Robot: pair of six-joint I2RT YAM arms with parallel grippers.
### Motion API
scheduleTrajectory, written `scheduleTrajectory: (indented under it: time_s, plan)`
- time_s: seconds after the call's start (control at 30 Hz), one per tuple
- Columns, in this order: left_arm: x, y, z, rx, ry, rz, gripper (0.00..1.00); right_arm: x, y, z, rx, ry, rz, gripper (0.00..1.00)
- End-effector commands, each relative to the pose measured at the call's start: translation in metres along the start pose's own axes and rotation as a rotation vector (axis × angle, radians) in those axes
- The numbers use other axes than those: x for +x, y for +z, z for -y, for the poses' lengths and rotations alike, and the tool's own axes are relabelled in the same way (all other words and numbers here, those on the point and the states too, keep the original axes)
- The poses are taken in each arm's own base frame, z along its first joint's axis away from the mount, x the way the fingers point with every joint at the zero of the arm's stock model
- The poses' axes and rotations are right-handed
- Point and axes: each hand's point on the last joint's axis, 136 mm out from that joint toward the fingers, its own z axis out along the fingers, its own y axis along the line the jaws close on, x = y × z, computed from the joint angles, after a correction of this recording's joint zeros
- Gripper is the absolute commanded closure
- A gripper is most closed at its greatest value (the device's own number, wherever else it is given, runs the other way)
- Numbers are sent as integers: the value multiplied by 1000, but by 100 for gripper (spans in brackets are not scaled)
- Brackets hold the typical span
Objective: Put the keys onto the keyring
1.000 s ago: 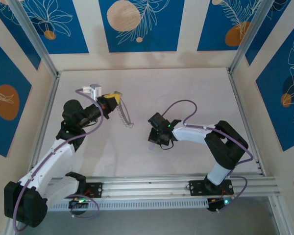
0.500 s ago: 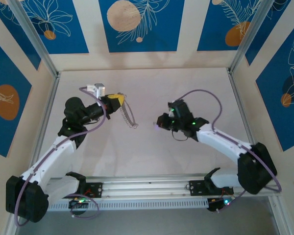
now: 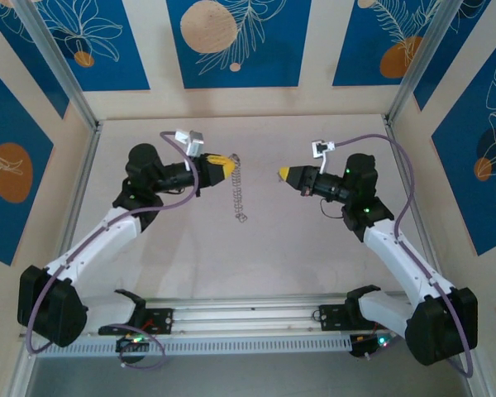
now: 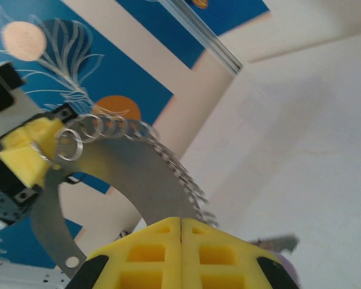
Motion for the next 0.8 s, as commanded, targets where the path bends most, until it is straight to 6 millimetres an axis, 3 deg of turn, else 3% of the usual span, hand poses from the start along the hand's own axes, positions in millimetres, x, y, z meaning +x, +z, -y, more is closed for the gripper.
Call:
scheduleTrajectory:
  time_s: [0.0, 0.33, 0.77]
  plan:
    - [-7, 13, 18, 85, 76, -32, 100, -3, -11, -38, -159, -110, -12, 100]
    - [-2, 47, 25, 139, 114, -94, 100, -18, -20, -64, -214, -191, 16, 100]
    - [0, 64, 37, 155, 166, -141, 100, -24, -24, -84, -229, -286, 48, 100]
